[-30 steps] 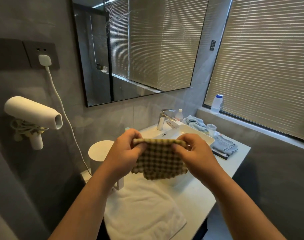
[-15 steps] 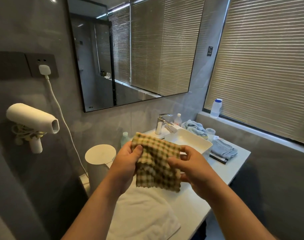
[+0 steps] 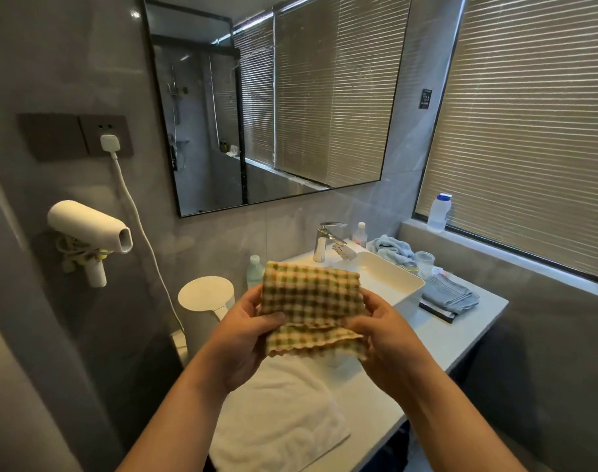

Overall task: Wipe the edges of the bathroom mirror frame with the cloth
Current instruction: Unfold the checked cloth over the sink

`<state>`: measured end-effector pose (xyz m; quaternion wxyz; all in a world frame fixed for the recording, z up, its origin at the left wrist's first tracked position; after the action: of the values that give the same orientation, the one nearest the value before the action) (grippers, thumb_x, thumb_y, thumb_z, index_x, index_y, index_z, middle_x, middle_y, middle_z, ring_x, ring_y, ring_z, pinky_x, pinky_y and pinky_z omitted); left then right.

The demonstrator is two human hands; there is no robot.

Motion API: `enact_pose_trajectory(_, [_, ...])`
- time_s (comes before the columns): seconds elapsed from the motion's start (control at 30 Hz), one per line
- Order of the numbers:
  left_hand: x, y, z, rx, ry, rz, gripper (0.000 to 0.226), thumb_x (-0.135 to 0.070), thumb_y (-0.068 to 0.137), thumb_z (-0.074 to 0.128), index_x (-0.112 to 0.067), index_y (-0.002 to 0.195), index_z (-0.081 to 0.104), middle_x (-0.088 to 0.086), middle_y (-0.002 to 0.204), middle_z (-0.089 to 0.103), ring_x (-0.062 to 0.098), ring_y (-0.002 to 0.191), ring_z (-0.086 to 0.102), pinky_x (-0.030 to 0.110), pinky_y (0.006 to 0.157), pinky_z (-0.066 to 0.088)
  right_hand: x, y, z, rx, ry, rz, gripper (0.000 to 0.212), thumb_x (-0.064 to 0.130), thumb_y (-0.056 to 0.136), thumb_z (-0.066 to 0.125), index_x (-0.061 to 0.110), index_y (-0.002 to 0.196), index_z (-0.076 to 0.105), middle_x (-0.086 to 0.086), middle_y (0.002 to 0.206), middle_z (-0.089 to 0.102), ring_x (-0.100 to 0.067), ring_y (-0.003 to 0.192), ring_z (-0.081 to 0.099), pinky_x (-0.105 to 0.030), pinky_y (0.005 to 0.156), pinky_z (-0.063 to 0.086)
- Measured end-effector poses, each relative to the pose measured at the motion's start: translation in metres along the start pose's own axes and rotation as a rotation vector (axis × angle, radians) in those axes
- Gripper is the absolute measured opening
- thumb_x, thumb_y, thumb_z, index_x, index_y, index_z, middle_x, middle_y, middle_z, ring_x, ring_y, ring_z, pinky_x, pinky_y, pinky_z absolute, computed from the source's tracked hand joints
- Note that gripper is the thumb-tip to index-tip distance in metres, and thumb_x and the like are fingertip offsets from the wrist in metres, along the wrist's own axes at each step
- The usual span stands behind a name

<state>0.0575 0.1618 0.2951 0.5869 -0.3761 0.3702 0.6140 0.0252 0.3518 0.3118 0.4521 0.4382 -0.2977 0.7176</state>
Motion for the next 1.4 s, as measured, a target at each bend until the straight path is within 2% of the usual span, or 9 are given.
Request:
enact_pose_trajectory(0.1, [0.006, -0.006, 0.003, 0.015, -0.043, 0.002, 0.023, 0.006, 0.076, 0.057, -0.005, 0.089, 0.074, 0.024, 0.097, 0.068, 0.032, 0.083, 0.063, 0.034, 0.066, 0.049, 0.000, -0.006, 0.000, -0.060, 0.018, 0.008, 0.028, -0.020, 0.084, 0.042, -0.008, 0.094, 0.065, -0.023, 0.083, 0.068, -0.032, 0.072, 0.067, -0.032, 0.057, 0.057])
enact_pose_trajectory(0.2, [0.009, -0.011, 0.002, 0.032, -0.171, -0.006, 0.024, -0.019, 0.054, 0.069, -0.002, 0.072, 0.070, 0.021, 0.088, 0.063, 0.034, 0.084, 0.059, 0.039, 0.075, 0.045, -0.003, -0.010, -0.009, -0.160, 0.044, 0.020, 0.026, -0.007, 0.084, 0.042, -0.008, 0.090, 0.067, -0.022, 0.087, 0.068, -0.029, 0.080, 0.065, -0.036, 0.075, 0.054])
enact_pose_trajectory(0.3, [0.009, -0.015, -0.001, -0.089, -0.058, 0.046, 0.023, -0.016, 0.058, 0.070, -0.004, 0.077, 0.063, 0.018, 0.087, 0.059, 0.026, 0.076, 0.061, 0.033, 0.067, 0.050, -0.001, -0.016, -0.007, -0.133, 0.119, 0.045, 0.030, 0.012, 0.070, 0.058, -0.007, 0.090, 0.067, -0.023, 0.096, 0.065, -0.032, 0.092, 0.062, -0.042, 0.092, 0.049])
enact_pose_trajectory(0.5, [-0.008, -0.028, 0.003, -0.261, 0.462, 0.259, 0.055, 0.009, 0.075, 0.072, -0.030, 0.113, 0.060, 0.004, 0.106, 0.064, 0.019, 0.091, 0.069, 0.036, 0.075, 0.060, -0.009, -0.010, 0.013, -0.101, -0.451, -0.041, 0.038, 0.019, 0.084, 0.075, 0.024, 0.119, 0.061, 0.000, 0.111, 0.065, -0.013, 0.097, 0.066, -0.023, 0.074, 0.057])
enact_pose_trajectory(0.63, [-0.021, -0.026, -0.002, -0.278, 0.683, 0.452, 0.054, 0.002, 0.075, 0.076, -0.037, 0.109, 0.061, -0.003, 0.099, 0.065, 0.017, 0.092, 0.067, 0.037, 0.077, 0.061, -0.015, 0.005, 0.034, -0.224, -0.672, -0.222, 0.008, 0.012, 0.081, 0.076, 0.017, 0.084, 0.072, -0.002, 0.078, 0.071, -0.015, 0.076, 0.070, -0.031, 0.061, 0.060])
enact_pose_trajectory(0.77, [-0.031, -0.022, -0.020, -0.172, 0.547, 0.466, 0.033, -0.016, 0.075, 0.069, -0.019, 0.107, 0.067, 0.004, 0.090, 0.073, 0.020, 0.088, 0.070, 0.033, 0.077, 0.059, -0.024, 0.034, 0.059, -0.311, -0.645, -0.288, 0.006, 0.009, 0.079, 0.072, 0.015, 0.078, 0.071, -0.007, 0.073, 0.071, -0.029, 0.077, 0.071, -0.048, 0.064, 0.061])
enact_pose_trajectory(0.97, [-0.064, 0.006, -0.076, -0.187, 0.472, 0.476, 0.026, 0.011, 0.082, 0.068, -0.008, 0.099, 0.069, 0.010, 0.092, 0.074, 0.026, 0.091, 0.071, 0.031, 0.078, 0.058, -0.033, 0.076, 0.109, -0.122, -0.480, -0.287, 0.014, 0.024, 0.094, 0.063, 0.017, 0.103, 0.072, -0.001, 0.092, 0.075, -0.019, 0.091, 0.071, -0.035, 0.079, 0.060])
enact_pose_trajectory(1.17, [-0.101, 0.040, -0.128, -0.277, 0.598, 0.459, 0.044, -0.022, 0.065, 0.084, -0.028, 0.105, 0.067, 0.006, 0.093, 0.071, 0.037, 0.082, 0.067, 0.052, 0.071, 0.059, -0.042, 0.118, 0.162, 0.022, -0.478, -0.314, 0.021, 0.010, 0.089, 0.068, 0.021, 0.108, 0.069, 0.007, 0.093, 0.076, -0.009, 0.091, 0.071, -0.021, 0.072, 0.057])
enact_pose_trajectory(1.4, [-0.149, 0.058, -0.184, -0.052, 0.491, 0.368, 0.036, -0.012, 0.068, 0.072, -0.011, 0.104, 0.070, 0.010, 0.095, 0.074, 0.024, 0.094, 0.070, 0.029, 0.079, 0.056, -0.046, 0.161, 0.202, 0.011, -0.452, -0.406, 0.027, -0.002, 0.089, 0.063, 0.022, 0.091, 0.075, 0.003, 0.084, 0.076, -0.010, 0.084, 0.072, -0.018, 0.067, 0.055])
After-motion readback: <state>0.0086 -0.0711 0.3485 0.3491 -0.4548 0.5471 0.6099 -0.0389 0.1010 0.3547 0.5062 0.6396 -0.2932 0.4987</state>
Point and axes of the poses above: each hand's wrist, its own y-axis towards the middle knuckle, its own z-axis out of the palm, x = y × z, the point moved 1 cm from there along y, towards the middle knuckle
